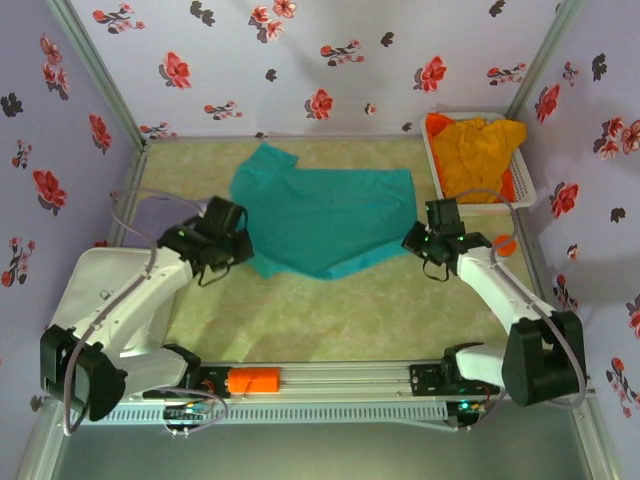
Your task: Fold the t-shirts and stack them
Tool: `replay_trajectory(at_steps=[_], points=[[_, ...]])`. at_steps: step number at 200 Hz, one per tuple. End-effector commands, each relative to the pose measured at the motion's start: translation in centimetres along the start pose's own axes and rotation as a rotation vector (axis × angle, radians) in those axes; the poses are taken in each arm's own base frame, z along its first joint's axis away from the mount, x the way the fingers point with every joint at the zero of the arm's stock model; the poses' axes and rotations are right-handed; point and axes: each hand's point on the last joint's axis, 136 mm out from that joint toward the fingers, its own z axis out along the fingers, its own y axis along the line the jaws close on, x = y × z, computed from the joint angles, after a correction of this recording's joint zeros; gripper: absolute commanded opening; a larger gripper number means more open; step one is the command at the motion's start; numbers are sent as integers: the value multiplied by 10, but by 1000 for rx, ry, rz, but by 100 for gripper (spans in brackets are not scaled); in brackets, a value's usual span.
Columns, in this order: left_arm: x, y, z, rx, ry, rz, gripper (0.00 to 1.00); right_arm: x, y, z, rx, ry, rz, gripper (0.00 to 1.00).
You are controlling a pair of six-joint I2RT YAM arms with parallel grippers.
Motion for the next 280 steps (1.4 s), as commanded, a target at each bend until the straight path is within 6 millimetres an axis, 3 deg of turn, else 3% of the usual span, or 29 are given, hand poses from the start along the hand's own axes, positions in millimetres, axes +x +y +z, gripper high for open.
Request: replay_trajectory(at_steps=[1,22,41,74,104,135,173,201,242,258,280], points=[[-44,-9,-27,-6,-79,114,0,-52,39,-39,-113,-187,-49,0],[-101,-33,-68,45,-199,122,0,-90,68,-77,-176,-322,-88,0],[-152,-64,-124,121,-349,173,0,-120,93,-114,-227,-430,-117,0],[-184,-84,-203,201,-535,279,0,-154,124,-183,-334,-624,-158,0],[-184,-86,-272,300,-732,350,0,-160,136,-241,-421,-772,-203,0],[-151,-93,-334,492,-884,484,0,-145,142,-288,-538,-878,-268,0],[-111,-86,-390,639,-1017,578,0,-112,143,-335,-673,-945,-361,0],[-89,-86,-418,736,-1077,629,0,-97,129,-362,-674,-1001,-373,0],[-85,-82,-439,771,-1119,599,0,-96,109,-379,-620,-1053,-300,0],[-90,-81,-435,751,-1104,575,0,-99,106,-370,-591,-1028,-282,0],[-110,-69,-399,607,-1069,491,0,-106,97,-337,-506,-941,-221,0]])
